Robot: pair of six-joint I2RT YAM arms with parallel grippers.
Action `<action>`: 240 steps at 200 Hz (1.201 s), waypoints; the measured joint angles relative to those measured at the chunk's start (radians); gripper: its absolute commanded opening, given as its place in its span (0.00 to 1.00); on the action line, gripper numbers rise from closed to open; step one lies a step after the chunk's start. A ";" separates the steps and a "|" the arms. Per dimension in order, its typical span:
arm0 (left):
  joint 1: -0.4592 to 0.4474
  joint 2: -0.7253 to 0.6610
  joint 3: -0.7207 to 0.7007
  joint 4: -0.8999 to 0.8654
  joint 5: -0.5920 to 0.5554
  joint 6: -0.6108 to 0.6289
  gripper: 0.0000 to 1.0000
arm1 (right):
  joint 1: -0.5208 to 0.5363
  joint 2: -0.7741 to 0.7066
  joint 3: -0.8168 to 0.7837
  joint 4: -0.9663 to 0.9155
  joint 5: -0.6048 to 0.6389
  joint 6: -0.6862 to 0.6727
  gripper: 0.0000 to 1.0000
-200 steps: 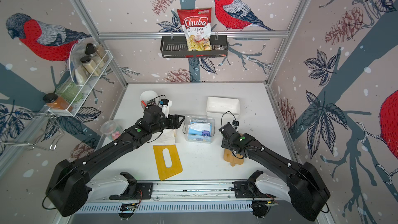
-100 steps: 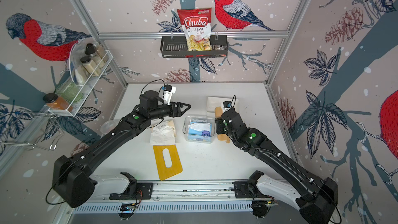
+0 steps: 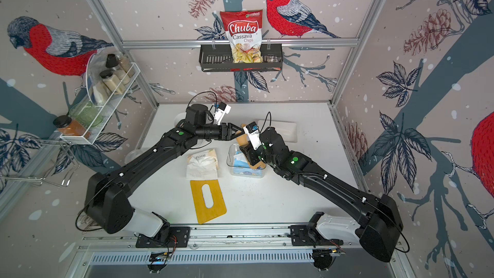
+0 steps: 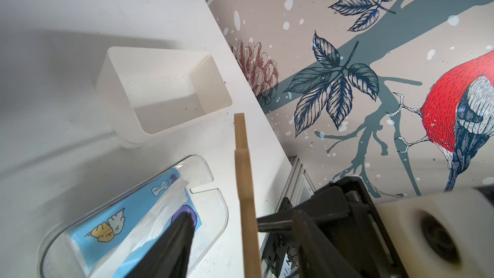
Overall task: Put the tissue paper into the tissue box
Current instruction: Close the box lid on the tissue box.
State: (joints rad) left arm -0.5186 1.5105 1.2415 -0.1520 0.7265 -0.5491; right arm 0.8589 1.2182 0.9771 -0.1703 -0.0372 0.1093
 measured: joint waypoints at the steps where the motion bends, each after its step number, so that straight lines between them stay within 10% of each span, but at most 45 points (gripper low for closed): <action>1: 0.000 0.001 0.000 -0.001 0.001 0.000 0.48 | 0.000 0.002 0.001 0.001 0.000 -0.001 0.23; 66: -0.002 0.047 -0.010 -0.009 0.005 -0.010 0.01 | 0.016 0.103 0.046 0.001 0.018 -0.040 0.28; 123: 0.086 -0.040 -0.169 0.146 0.040 -0.128 0.00 | -0.082 0.003 -0.004 -0.016 -0.005 0.006 1.00; 176: 0.194 -0.279 -0.461 0.492 -0.018 -0.394 0.00 | -0.378 -0.216 -0.177 0.119 -0.280 0.305 1.00; 240: 0.200 -0.488 -0.680 0.828 -0.199 -0.660 0.00 | -0.337 -0.077 -0.181 0.333 -0.515 0.649 0.94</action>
State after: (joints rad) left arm -0.3187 1.0229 0.5617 0.6762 0.5278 -1.2095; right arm 0.5217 1.1408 0.7959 0.1631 -0.5518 0.7578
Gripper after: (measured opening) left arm 0.117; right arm 0.961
